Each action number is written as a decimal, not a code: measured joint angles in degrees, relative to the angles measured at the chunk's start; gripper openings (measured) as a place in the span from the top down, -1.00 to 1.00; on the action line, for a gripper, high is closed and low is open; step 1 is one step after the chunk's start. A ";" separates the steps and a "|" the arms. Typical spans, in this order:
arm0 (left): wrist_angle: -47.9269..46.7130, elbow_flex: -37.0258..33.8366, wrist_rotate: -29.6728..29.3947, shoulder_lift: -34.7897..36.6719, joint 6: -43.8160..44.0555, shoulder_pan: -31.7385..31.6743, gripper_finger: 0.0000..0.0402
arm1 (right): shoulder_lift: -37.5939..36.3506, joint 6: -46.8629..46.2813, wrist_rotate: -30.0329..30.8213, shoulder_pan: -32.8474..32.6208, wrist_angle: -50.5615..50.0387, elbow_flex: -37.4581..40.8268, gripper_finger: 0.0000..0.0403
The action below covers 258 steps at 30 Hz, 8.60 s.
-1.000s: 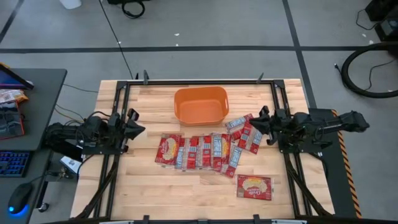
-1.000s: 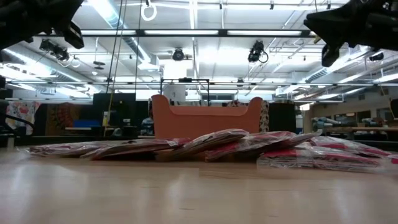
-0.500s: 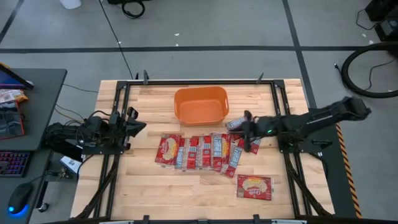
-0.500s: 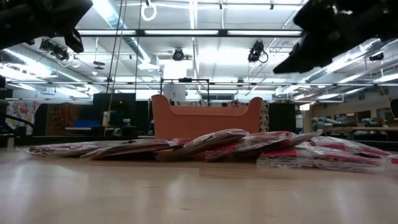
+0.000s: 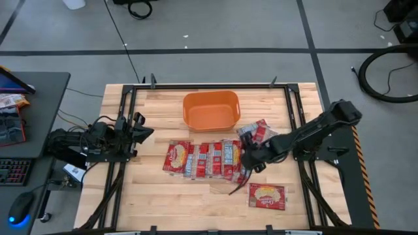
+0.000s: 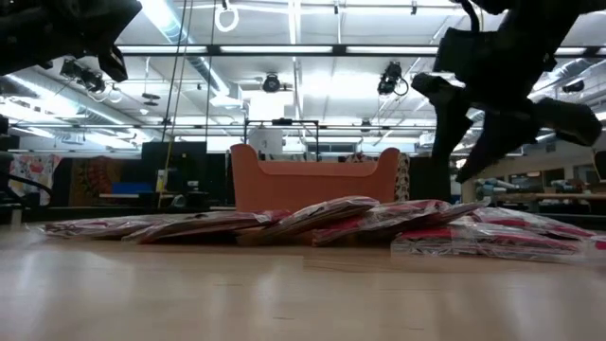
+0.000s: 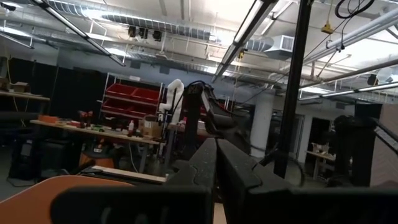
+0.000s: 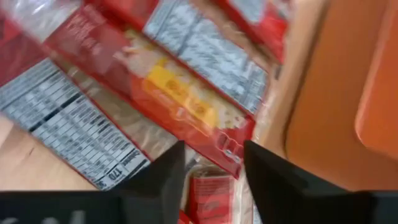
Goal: Sort popcorn bags into baskets
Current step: Put the red popcorn bag into the orange bin
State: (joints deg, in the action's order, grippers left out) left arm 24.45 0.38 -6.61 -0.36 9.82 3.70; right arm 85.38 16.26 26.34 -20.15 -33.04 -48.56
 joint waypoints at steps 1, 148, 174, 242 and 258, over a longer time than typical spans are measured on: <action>0.00 0.00 0.00 0.00 0.00 0.00 0.91 | 1.35 1.11 0.50 -0.71 -1.06 -0.93 0.05; 1.70 0.01 -3.27 0.00 -1.67 0.00 0.91 | 23.96 43.44 -15.86 9.30 40.28 -6.51 0.45; 1.44 0.00 -3.23 0.00 -1.68 0.00 0.91 | 11.86 31.01 18.73 8.71 20.69 -21.96 0.97; 2.40 0.01 -3.69 -0.50 -2.91 0.00 0.91 | 5.21 -2.35 -11.51 10.35 -38.06 -12.20 0.21; 3.04 0.01 -3.70 -0.50 -4.21 0.01 0.91 | 25.63 10.18 -15.40 12.08 -41.26 -25.10 0.27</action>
State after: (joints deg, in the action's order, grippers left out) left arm 27.49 0.39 -10.32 -0.86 5.62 3.71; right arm 111.02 26.44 10.94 -8.07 -74.30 -73.66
